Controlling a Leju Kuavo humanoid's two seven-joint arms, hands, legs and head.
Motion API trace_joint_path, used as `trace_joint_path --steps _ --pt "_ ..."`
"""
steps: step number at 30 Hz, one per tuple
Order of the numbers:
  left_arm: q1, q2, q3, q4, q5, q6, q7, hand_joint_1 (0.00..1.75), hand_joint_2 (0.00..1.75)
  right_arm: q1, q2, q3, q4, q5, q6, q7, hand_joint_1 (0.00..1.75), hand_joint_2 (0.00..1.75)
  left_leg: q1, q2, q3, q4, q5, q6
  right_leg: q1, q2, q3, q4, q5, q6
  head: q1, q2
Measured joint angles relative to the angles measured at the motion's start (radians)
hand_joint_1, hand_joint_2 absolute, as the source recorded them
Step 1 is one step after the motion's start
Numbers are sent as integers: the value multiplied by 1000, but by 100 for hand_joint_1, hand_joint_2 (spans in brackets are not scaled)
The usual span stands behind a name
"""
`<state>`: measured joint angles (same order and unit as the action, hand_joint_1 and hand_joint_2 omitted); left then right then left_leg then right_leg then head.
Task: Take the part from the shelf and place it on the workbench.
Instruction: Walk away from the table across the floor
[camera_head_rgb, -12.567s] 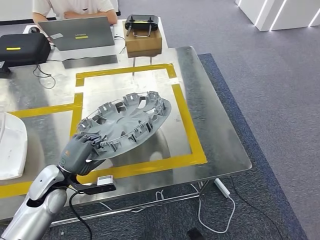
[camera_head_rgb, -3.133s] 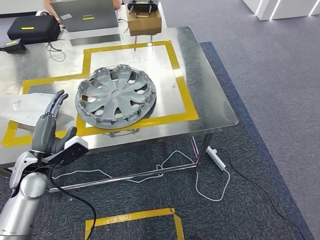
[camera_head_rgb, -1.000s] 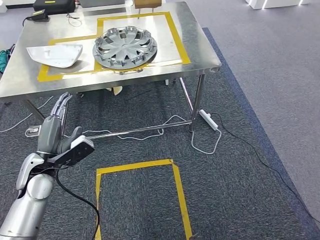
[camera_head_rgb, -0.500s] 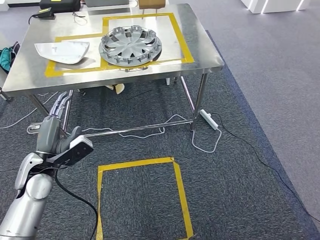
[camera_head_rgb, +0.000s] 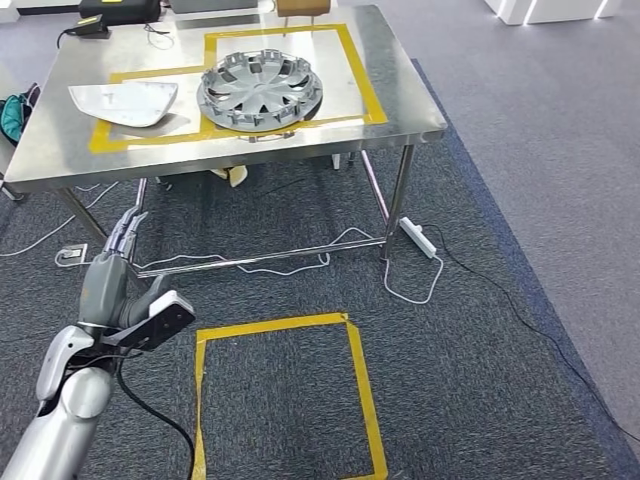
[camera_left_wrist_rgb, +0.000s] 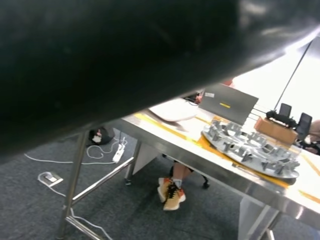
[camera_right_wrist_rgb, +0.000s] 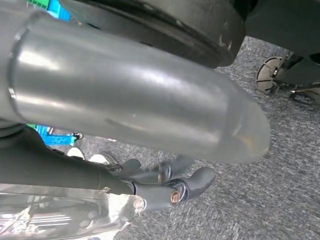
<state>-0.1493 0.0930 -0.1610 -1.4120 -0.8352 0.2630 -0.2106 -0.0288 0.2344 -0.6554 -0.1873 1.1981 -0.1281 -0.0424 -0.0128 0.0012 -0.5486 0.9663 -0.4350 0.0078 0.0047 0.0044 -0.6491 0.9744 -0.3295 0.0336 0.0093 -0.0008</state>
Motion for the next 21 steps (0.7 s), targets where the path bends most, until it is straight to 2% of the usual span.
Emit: trace_joint_path --steps 2,3,4,5,7,8,9,10,11,13,14,15,17,18,19,21 --pt "16 13 5 -13 -1 9 6 0 0 4 -1 0 0 5 -1 -12 0 0 1 -1 0 -3 6 5 -1 -2 0 -1 2 4 0 0" --pt "25 21 9 -21 -2 14 10 0 0 8 -3 1 0 7 -1 -19 0 0 4 -2 1 -7 11 9 -1 -3 -4 5 -4 7 0 0" --pt "33 28 15 -29 -2 18 12 0 0 13 -4 1 0 8 -2 -24 0 0 7 -3 1 -10 16 12 -1 -3 -13 24 -24 11 1 0" --pt "42 34 21 -35 -1 21 13 0 0 19 -5 1 0 9 -2 -27 0 0 11 -6 1 -13 21 15 -2 -3 -29 66 -57 15 2 0" --pt "59 43 33 -43 0 23 16 0 0 29 -8 1 0 13 -3 -31 0 0 15 -15 -7 -13 26 15 -7 -2 -77 206 -146 25 4 0" --pt "68 46 37 -44 1 23 17 0 0 32 -9 2 0 16 -5 -32 0 0 17 -21 -12 -13 29 12 -11 -2 -97 272 -179 28 3 0" --pt "76 50 41 -44 1 23 17 0 0 33 -11 2 0 20 -8 -32 0 0 19 -28 -16 -12 32 9 -13 -2 -101 306 -194 32 3 0" --pt "83 52 45 -44 1 23 18 0 0 34 -12 3 -1 23 -11 -32 0 0 22 -36 -20 -11 35 4 -16 -2 -84 299 -192 34 3 0" --pt "89 53 48 -44 1 23 18 0 0 34 -14 3 -1 25 -12 -32 0 0 26 -46 -24 -9 38 -1 -19 3 -45 249 -173 37 3 0" --pt "94 56 53 -46 1 23 18 0 0 34 -14 6 -2 26 -13 -32 0 0 33 -67 -32 -2 40 -16 -26 38 52 104 -140 43 4 0" --pt "95 58 56 -48 2 23 19 0 0 34 -14 7 -3 26 -13 -33 0 0 34 -76 -37 2 42 -24 -29 52 85 55 -133 40 4 0" --pt "96 60 58 -49 2 23 19 0 0 34 -14 8 -3 26 -13 -33 0 0 34 -84 -41 4 45 -31 -29 61 99 33 -134 34 4 0" --pt "102 64 61 -51 2 23 19 0 0 34 -15 10 -4 26 -14 -34 0 0 36 -99 -48 2 53 -44 -25 46 98 39 -132 14 3 0" --pt "106 67 62 -51 2 24 19 0 0 34 -15 10 -5 26 -14 -33 0 0 38 -99 -51 4 52 -49 -25 37 96 41 -130 5 3 0" --pt "109 69 63 -51 3 24 19 0 0 34 -15 10 -5 26 -14 -33 0 0 37 -86 -59 18 40 -52 -24 26 94 42 -128 -5 2 0" --pt "113 72 67 -51 4 25 20 0 0 35 -15 10 -6 25 -14 -33 0 0 34 -42 -101 111 -21 -56 -22 3 88 40 -123 -20 -3 0"
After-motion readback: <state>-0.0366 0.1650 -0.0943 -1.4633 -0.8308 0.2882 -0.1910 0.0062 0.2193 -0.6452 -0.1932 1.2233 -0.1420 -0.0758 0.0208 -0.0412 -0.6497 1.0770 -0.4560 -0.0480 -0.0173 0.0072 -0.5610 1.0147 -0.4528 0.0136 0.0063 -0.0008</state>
